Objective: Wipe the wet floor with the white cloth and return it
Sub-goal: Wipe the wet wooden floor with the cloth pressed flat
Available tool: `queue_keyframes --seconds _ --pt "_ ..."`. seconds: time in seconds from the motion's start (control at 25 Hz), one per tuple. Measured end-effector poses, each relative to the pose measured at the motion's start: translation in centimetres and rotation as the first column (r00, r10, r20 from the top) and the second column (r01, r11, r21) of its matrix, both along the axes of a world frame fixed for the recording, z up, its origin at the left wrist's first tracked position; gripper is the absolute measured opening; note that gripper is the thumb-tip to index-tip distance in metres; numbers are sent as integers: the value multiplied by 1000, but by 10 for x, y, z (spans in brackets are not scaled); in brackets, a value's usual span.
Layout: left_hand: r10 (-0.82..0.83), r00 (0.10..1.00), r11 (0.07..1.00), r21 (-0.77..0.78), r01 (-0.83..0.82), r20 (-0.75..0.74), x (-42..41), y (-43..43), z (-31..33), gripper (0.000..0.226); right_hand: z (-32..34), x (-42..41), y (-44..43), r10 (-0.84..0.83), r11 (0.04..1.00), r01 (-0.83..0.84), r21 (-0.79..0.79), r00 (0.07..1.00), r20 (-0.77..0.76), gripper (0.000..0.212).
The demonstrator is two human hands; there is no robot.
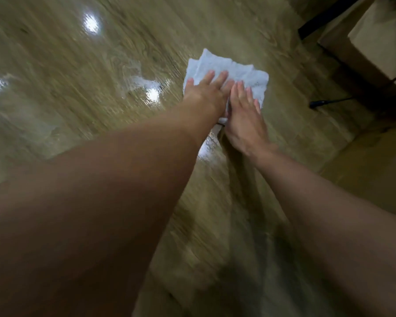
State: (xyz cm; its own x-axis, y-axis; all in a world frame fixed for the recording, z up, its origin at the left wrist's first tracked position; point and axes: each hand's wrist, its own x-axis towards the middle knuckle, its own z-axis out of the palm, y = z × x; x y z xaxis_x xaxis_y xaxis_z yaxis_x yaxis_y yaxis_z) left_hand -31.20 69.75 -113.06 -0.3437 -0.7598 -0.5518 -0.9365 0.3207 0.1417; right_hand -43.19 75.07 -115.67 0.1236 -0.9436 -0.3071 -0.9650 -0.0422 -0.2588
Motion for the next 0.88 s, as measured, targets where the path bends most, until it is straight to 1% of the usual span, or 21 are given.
queue_keyframes --seconds 0.08,0.24,0.28,0.36,0.4,0.48,0.56,0.6,0.64,0.68,0.72,0.76,0.84,0.88 --pt "70 997 997 -19 -70 -22 -8 -4 -7 73 -8 -8 -6 10 997 -10 -75 1000 8 71" --pt "175 983 983 -39 -177 -48 -14 12 -5 70 -13 -13 -16 -2 994 14 -111 994 108 56" --pt "192 980 980 -34 -194 -46 -15 19 -3 69 -13 -12 -16 -3 995 14 -101 994 105 54" --pt "179 984 983 -45 -178 8 -13 39 3 75 -11 -8 -9 -18 993 30 -112 994 105 52" --pt "156 987 987 -48 -154 35 -10 55 5 77 -9 -4 5 -29 993 41 -109 994 110 52" --pt "91 992 995 -55 -86 93 -1 101 15 72 -5 5 55 -32 995 43 -95 993 114 52" --pt "-69 986 993 -86 83 151 19 151 24 59 -1 19 126 5 996 8 -91 990 139 53" --pt "-180 969 974 -106 200 168 33 172 26 50 0 26 161 32 996 -17 -87 985 172 54" --pt "-258 953 952 -125 279 159 49 188 30 40 0 32 188 52 997 -39 -64 975 214 54" --pt "-265 959 949 -150 278 102 62 196 32 31 -1 36 205 67 998 -61 -34 963 262 53" --pt "-231 973 957 -175 232 29 71 199 35 24 -2 39 209 82 997 -81 -14 952 293 52" --pt "-177 984 964 -205 170 -14 76 198 36 20 -3 42 201 83 996 -86 -5 949 304 52" --pt "-62 998 961 -269 60 -1 77 181 32 22 -4 50 161 89 996 -92 -2 952 294 51" --pt "4 1000 962 -271 -2 7 79 168 28 30 -4 54 134 122 992 -126 -1 958 261 51"
